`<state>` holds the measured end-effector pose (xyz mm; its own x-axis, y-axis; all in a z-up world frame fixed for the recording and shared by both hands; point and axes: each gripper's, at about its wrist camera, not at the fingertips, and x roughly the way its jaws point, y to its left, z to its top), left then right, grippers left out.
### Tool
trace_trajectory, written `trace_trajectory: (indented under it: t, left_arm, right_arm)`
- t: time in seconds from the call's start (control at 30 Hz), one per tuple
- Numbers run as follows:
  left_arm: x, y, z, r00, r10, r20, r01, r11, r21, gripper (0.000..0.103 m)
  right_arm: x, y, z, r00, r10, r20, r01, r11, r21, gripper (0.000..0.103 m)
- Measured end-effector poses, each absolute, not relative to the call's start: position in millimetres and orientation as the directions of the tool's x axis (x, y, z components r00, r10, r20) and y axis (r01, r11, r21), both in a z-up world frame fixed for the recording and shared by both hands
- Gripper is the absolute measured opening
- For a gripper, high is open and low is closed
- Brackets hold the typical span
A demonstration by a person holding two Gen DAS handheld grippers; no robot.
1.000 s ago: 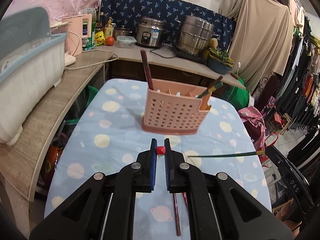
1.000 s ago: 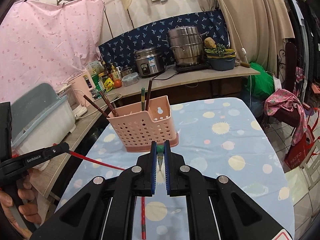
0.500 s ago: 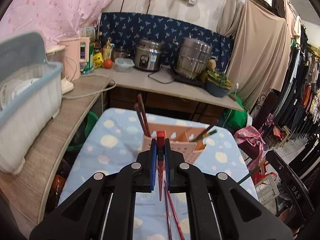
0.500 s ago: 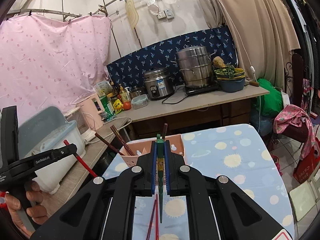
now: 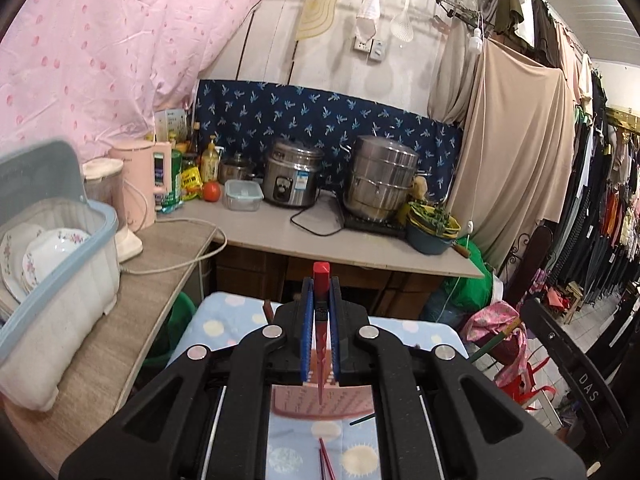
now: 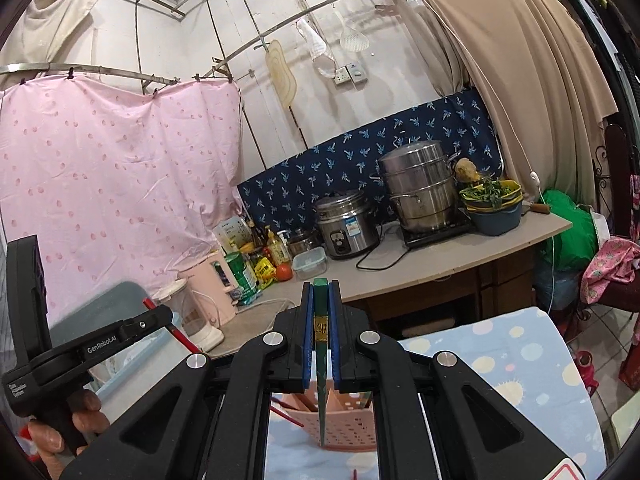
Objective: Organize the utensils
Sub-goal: 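Carry both chopsticks over the pink basket and open both tools to release them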
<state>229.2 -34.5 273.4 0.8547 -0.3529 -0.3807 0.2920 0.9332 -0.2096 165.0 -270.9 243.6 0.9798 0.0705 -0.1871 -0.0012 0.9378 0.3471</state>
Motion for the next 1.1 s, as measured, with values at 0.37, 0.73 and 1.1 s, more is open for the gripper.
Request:
trace_trajectory:
  t: [0.37, 0.73, 1.1]
  left_arm:
    - [267, -39, 268, 0.873, -0.314, -0.373, 0.259, 0.947, -0.191, 0.007]
    - [292, -41, 234, 0.847, -0.308, -0.433, 0.240, 0.949, -0.204, 0.007]
    - [299, -45, 215, 0.820, -0.321, -0.473, 0.243, 0.945, -0.219, 0.008]
  right_arm:
    - [209, -284, 244, 0.985, 0.011, -0.172, 0.053, 0.929, 0.365, 0.007]
    - [238, -280, 201, 0.961, 0.019, -0.276, 0.080, 0.936, 0.342, 0.007]
    - [249, -274, 175, 0.934, 0.037, -0.356, 0.085, 0.944, 0.319, 0.015]
